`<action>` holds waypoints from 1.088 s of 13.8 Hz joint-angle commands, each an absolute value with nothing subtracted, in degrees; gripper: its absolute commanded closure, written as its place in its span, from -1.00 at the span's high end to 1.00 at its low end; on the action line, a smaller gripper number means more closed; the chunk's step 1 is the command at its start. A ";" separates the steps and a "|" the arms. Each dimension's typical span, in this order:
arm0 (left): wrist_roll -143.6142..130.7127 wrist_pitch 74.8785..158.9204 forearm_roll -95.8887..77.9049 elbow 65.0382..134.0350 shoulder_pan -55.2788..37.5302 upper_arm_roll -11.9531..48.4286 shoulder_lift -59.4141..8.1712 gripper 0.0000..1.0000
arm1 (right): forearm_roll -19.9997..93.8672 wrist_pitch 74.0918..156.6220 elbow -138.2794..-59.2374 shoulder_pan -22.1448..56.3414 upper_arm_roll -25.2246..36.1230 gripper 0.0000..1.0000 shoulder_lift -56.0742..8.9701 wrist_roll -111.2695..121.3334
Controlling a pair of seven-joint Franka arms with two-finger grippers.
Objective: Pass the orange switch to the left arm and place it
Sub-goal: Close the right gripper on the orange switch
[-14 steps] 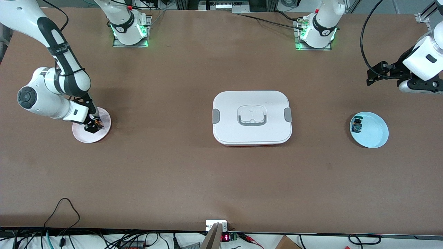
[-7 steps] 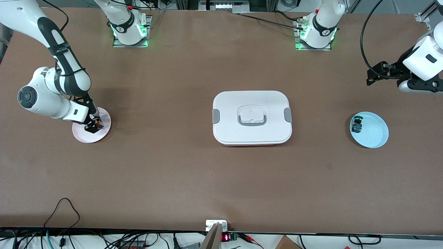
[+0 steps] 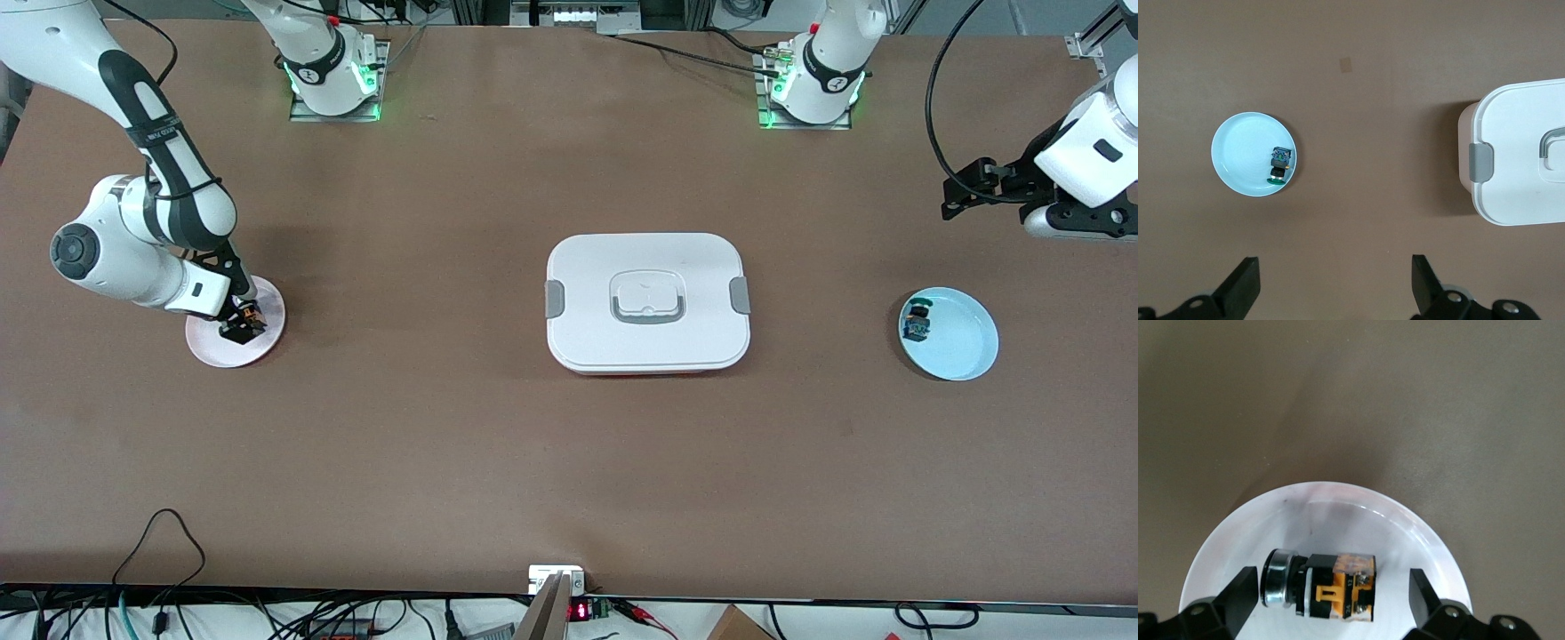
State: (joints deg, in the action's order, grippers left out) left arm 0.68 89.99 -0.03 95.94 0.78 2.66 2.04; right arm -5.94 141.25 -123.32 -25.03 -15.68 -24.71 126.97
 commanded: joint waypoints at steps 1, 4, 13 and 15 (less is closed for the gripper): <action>0.53 88.86 1.14 94.48 0.62 2.72 1.58 1.00 | -6.68 143.79 -124.19 -26.81 -16.35 1.00 -25.22 129.64; 0.53 88.86 1.23 94.48 0.62 2.72 1.58 1.00 | -6.59 143.79 -124.19 -26.81 -16.35 1.00 -25.31 129.64; 0.53 88.86 1.23 94.48 0.62 2.72 1.58 1.00 | -5.98 144.67 -124.45 -28.30 -16.44 -0.38 -26.37 129.73; 0.53 88.86 1.23 94.48 0.62 2.72 1.58 1.00 | -5.89 144.49 -124.28 -28.48 -16.52 -0.73 -26.28 129.73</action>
State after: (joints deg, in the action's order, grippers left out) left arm 0.68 89.99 -0.03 95.94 0.78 2.65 2.04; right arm -5.95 142.04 -123.30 -26.86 -15.72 -25.66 127.51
